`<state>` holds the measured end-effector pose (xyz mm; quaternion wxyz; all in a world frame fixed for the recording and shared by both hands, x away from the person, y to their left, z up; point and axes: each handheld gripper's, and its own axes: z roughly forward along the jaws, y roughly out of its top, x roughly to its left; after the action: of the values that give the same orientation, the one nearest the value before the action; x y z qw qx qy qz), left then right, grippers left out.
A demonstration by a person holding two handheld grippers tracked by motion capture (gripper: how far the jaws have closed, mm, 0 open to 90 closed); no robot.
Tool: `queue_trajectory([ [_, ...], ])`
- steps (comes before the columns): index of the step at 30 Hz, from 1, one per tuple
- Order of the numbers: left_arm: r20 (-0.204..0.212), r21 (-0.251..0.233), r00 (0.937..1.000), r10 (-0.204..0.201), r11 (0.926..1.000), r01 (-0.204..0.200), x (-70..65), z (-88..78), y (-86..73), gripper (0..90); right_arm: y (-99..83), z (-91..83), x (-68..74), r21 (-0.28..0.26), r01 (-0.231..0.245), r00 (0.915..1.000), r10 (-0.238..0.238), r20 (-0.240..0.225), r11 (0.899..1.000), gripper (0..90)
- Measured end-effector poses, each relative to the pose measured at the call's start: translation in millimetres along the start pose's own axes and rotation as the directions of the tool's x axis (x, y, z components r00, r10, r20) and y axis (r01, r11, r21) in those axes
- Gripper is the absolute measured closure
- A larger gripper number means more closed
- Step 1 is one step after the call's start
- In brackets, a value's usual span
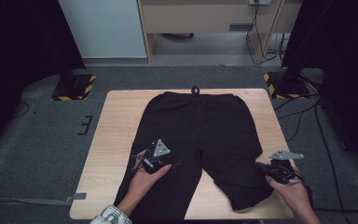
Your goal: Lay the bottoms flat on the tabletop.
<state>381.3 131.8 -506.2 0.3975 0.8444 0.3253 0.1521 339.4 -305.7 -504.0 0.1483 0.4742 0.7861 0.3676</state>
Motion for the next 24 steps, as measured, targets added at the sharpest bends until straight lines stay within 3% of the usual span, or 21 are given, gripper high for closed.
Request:
queue_trajectory([
  [2,0.003,-0.002,1.0,-0.005,1.0,0.005,1.4,2.2,1.8,18.7,-4.3,-4.1,-0.4,0.001,-0.009,1.0,0.009,0.004,1.0,89.8],
  [5,0.009,-0.007,0.9999,-0.006,1.0,0.006,2.5,4.4,4.5,18.8,-30.5,-27.2,-3.2,0.019,-0.039,0.9991,0.038,0.021,0.999,89.8],
  [9,0.016,-0.011,0.9998,-0.009,0.9999,0.01,2.9,7.1,6.5,19.1,-49.8,-45.0,-6.8,0.031,-0.065,0.997,0.064,0.042,0.997,88.9],
  [12,0.023,0.0,0.9997,-0.005,1.0,0.005,1.2,9.3,6.2,19.3,-56.8,-55.8,-9.1,0.011,-0.071,0.9963,0.07,0.049,0.997,76.0],
  [17,0.024,0.004,0.9997,0.008,1.0,-0.008,-3.2,10.1,6.7,19.3,-37.6,-51.1,3.2,-0.037,-0.017,0.9998,0.018,0.013,0.999,55.9],
  [21,0.025,0.013,0.9996,0.016,0.9998,-0.016,-5.1,11.1,5.4,19.2,-13.2,-29.4,29.0,-0.043,0.069,0.9971,-0.07,-0.031,0.997,50.9],
  [24,0.028,0.019,0.9993,0.025,0.9995,-0.026,-7.0,12.1,4.7,19.2,0.4,-7.4,50.9,-0.031,0.123,0.9894,-0.125,-0.073,0.992,45.3],
])
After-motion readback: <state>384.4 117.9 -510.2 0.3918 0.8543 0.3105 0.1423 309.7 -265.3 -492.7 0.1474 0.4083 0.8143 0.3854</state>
